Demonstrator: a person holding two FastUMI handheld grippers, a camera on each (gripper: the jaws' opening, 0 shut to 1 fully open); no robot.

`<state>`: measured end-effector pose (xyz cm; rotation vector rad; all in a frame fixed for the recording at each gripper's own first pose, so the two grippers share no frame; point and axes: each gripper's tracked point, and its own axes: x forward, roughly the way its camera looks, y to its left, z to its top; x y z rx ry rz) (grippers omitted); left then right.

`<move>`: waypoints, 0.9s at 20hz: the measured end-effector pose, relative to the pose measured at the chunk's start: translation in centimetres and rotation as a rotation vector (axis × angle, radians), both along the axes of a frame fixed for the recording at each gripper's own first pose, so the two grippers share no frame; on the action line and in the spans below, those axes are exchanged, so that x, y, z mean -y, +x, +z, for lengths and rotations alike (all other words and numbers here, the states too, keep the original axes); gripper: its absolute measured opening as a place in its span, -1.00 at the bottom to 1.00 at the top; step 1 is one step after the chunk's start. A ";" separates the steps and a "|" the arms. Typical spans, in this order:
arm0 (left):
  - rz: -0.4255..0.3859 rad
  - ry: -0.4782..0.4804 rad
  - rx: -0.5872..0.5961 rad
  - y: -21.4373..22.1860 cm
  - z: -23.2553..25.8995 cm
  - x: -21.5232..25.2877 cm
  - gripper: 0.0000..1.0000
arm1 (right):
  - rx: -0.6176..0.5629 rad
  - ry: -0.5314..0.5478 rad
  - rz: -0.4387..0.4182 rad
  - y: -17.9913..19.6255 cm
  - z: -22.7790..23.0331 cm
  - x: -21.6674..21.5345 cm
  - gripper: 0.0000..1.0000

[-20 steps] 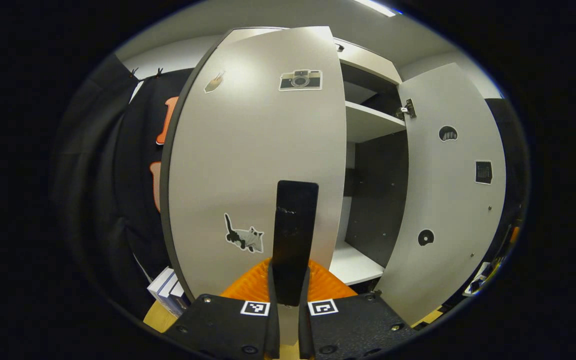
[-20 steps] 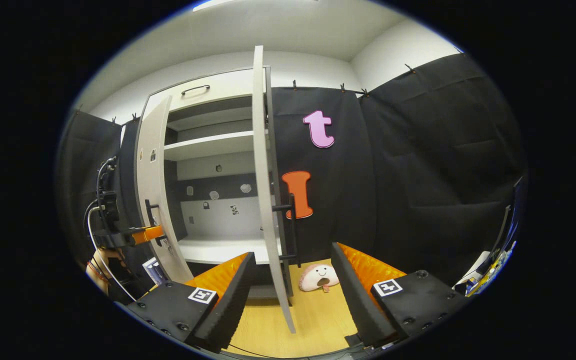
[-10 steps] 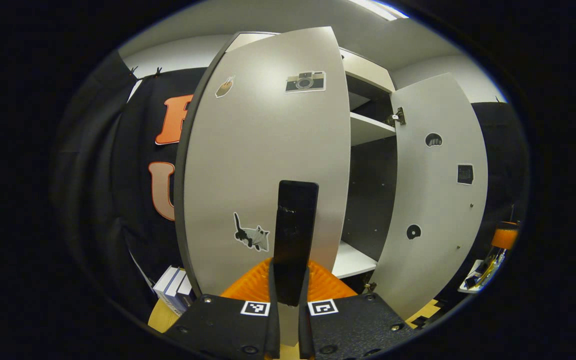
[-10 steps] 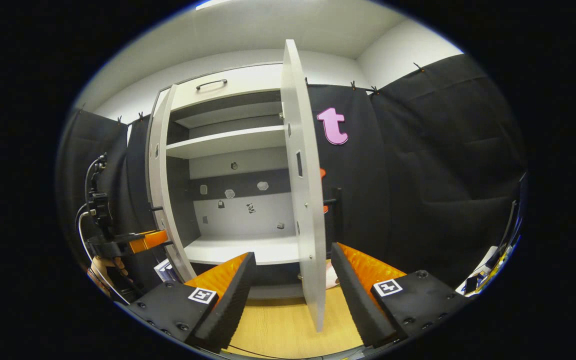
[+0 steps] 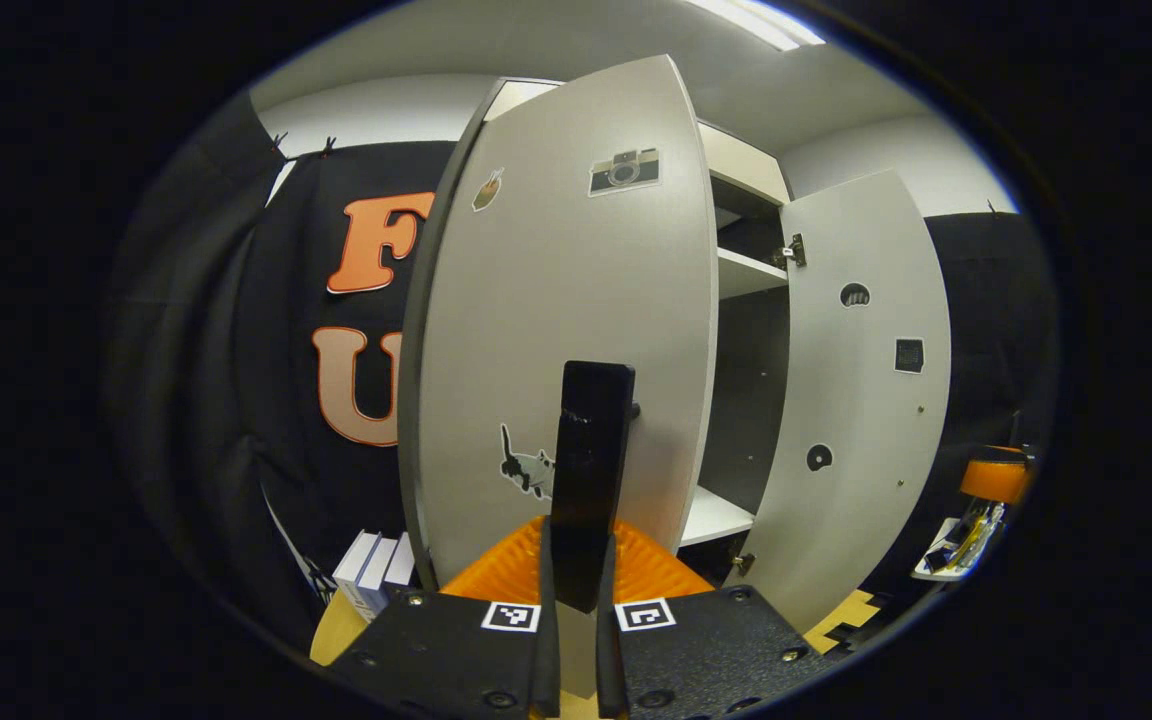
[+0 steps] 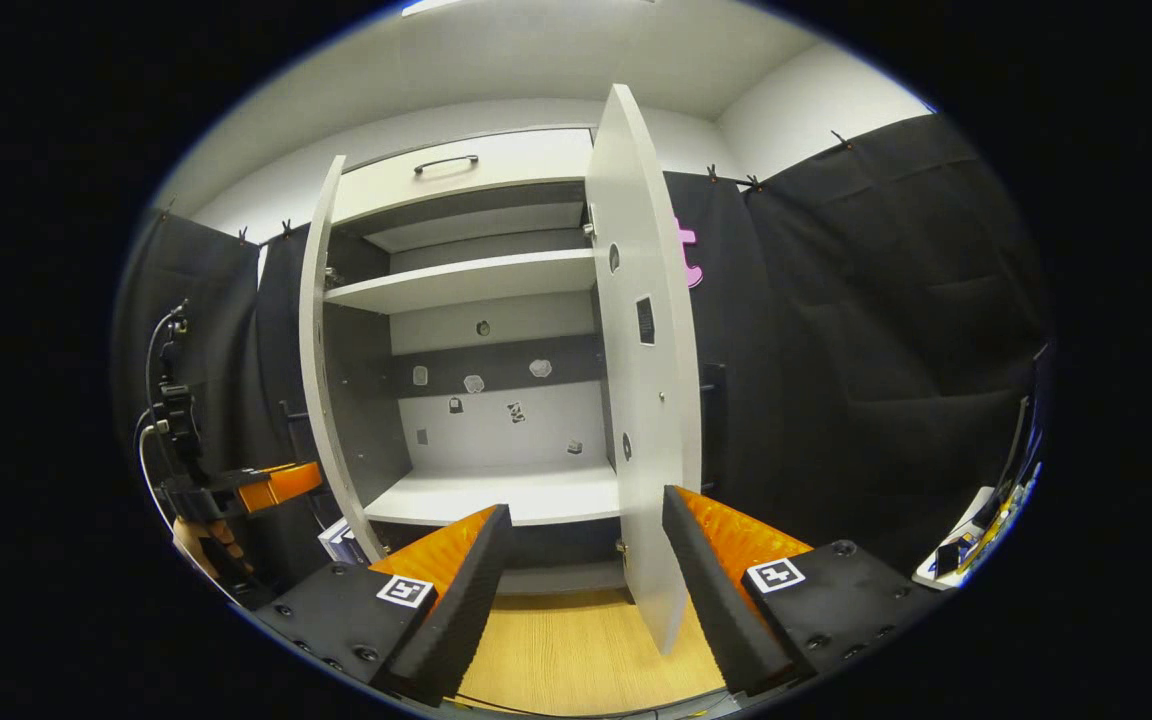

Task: Open the right door of the double-door shoe cabinet with the right hand, and open the left door with the left hand.

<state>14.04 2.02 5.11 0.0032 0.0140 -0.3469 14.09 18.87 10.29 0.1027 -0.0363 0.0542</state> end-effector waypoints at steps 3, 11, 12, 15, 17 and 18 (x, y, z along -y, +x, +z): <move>0.011 0.004 0.005 -0.5 0.3 -1.5 -0.72 | 0.002 -0.006 -0.008 -0.9 -0.5 -1.1 0.97; 0.053 0.040 0.016 -1.2 0.6 -3.9 -0.85 | 0.000 0.003 -0.017 -2.3 -0.6 -1.8 0.77; 0.059 0.035 0.020 -1.3 0.7 -4.5 -0.85 | 0.002 0.001 -0.016 -2.5 -0.6 -2.0 0.77; 0.093 0.046 0.028 -1.4 1.0 -6.4 -0.85 | -0.003 -0.012 -0.013 -2.6 -0.8 -2.2 0.77; 0.121 0.055 0.041 -1.4 1.2 -7.7 -0.89 | -0.004 -0.011 -0.009 -2.4 -0.7 -2.4 0.97; 0.129 0.059 0.046 -1.4 1.3 -8.3 -0.92 | -0.008 -0.009 -0.005 -2.4 -0.8 -2.6 0.76</move>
